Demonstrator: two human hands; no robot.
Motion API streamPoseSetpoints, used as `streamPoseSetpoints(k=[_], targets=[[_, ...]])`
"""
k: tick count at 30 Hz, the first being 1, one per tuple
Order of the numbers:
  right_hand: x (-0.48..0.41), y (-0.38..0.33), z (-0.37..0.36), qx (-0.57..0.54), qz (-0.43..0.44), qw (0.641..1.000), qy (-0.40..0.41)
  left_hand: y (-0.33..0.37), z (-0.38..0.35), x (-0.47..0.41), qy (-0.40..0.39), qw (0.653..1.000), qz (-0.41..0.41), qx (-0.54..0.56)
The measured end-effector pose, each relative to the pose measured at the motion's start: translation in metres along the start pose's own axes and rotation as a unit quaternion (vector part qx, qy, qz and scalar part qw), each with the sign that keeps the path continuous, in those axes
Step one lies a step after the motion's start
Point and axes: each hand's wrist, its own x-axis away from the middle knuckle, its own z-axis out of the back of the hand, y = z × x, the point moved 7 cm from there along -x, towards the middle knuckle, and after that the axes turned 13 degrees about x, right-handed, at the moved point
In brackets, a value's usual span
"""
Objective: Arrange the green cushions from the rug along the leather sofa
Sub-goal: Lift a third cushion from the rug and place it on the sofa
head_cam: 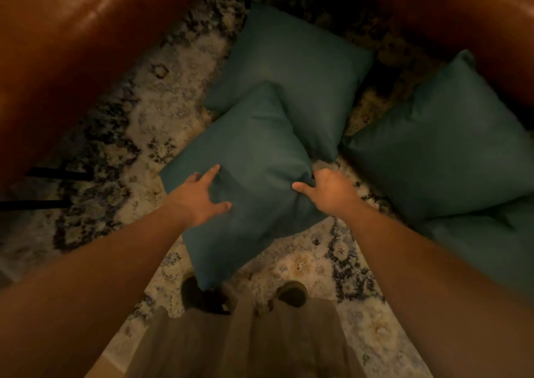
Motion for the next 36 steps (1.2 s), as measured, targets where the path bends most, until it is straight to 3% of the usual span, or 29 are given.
streamPoseSetpoints(k=[5, 11, 18, 21, 23, 27, 29, 33, 36], targets=[[0.028, -0.061, 0.066, 0.02, 0.009, 0.999, 0.025, 0.009, 0.045, 0.047, 0.009, 1.0, 0.0, -0.013], [0.056, -0.124, 0.137, -0.062, 0.012, 0.997, 0.036, 0.022, 0.098, 0.111, -0.02, 0.999, -0.017, 0.021], [0.067, -0.119, 0.216, -0.174, -0.041, 0.982, 0.054, 0.01, 0.151, 0.168, -0.033, 0.998, -0.049, 0.003], [0.078, -0.109, 0.243, -0.286, -0.08, 0.951, 0.086, 0.009, 0.168, 0.186, -0.006, 0.997, -0.056, -0.06], [0.086, -0.103, 0.252, -0.396, -0.109, 0.908, 0.083, 0.013, 0.179, 0.196, 0.031, 0.992, -0.075, -0.095], [0.097, -0.096, 0.259, -0.567, -0.148, 0.81, -0.004, 0.038, 0.21, 0.216, 0.189, 0.973, -0.132, -0.021], [0.107, -0.098, 0.271, -0.603, -0.142, 0.785, -0.025, 0.051, 0.226, 0.223, 0.256, 0.956, -0.143, -0.009], [0.112, -0.093, 0.286, -0.602, -0.125, 0.787, -0.044, 0.081, 0.241, 0.232, 0.272, 0.936, -0.214, -0.065], [0.109, -0.087, 0.297, -0.551, -0.143, 0.822, -0.014, 0.091, 0.248, 0.237, 0.281, 0.932, -0.224, -0.055]])
